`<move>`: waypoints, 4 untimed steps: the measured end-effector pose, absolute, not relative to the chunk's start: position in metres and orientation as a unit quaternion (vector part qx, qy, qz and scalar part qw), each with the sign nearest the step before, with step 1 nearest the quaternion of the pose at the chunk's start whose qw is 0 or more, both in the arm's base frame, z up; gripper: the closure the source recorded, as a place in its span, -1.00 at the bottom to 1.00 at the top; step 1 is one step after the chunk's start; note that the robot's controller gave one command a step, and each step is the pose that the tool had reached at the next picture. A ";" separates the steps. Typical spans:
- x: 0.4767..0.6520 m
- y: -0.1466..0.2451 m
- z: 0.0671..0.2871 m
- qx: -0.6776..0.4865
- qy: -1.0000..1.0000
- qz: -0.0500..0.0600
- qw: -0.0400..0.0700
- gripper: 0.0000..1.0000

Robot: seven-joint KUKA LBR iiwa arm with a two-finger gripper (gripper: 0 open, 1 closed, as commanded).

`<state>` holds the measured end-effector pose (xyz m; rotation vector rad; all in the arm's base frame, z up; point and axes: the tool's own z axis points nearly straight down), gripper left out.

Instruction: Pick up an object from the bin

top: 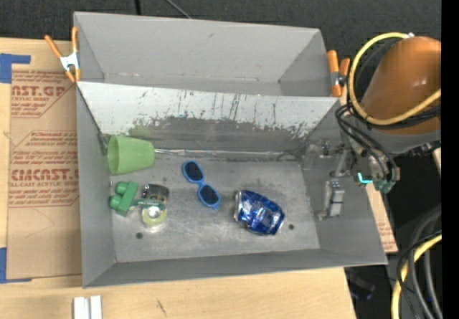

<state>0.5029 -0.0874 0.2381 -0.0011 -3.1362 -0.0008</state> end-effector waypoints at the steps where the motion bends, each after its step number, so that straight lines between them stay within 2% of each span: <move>1: 0.496 -0.034 0.166 -0.010 -1.000 -0.002 0.004 -1.00; 2: 0.506 -0.002 0.070 -0.064 -0.998 -0.001 0.003 -1.00; 3: 0.507 -0.004 0.074 -0.065 -0.998 0.000 0.000 1.00; 4: 0.517 0.030 0.184 -0.048 -0.999 -0.001 -0.004 1.00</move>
Offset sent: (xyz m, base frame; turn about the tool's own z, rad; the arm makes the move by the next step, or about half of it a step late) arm -0.0054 0.0488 -0.0669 0.0259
